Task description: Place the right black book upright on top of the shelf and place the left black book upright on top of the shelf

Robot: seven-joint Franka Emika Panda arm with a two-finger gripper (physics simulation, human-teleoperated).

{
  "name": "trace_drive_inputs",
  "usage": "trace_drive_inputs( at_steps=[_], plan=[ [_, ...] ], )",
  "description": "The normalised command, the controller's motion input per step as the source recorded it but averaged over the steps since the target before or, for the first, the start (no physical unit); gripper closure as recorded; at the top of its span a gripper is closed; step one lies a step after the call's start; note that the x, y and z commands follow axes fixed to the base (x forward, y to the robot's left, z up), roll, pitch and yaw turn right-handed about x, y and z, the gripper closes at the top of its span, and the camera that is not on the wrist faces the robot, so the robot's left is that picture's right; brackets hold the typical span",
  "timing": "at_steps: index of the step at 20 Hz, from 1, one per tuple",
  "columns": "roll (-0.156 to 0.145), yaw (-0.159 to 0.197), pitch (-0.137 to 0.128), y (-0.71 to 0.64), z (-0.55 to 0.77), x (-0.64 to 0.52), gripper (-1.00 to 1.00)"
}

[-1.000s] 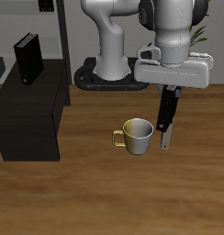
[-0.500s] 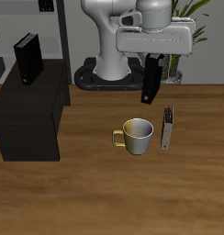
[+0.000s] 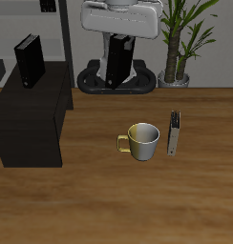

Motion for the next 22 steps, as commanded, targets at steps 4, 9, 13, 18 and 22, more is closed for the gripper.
trace_drive_inputs(
  at_steps=[4,9,13,18,22],
  plan=[
    [0.000,-0.025,0.035,-0.63,0.18,-0.06,1.00],
    [-0.021,-0.019,0.016,-0.69,0.23,-0.05,1.00],
    [-0.040,-0.051,0.023,-0.28,0.11,-0.03,1.00],
    [0.001,-0.025,0.032,-0.28,0.09,-0.02,1.00],
    [-0.040,0.009,-0.005,-0.28,0.09,-0.02,1.00]
  ],
)
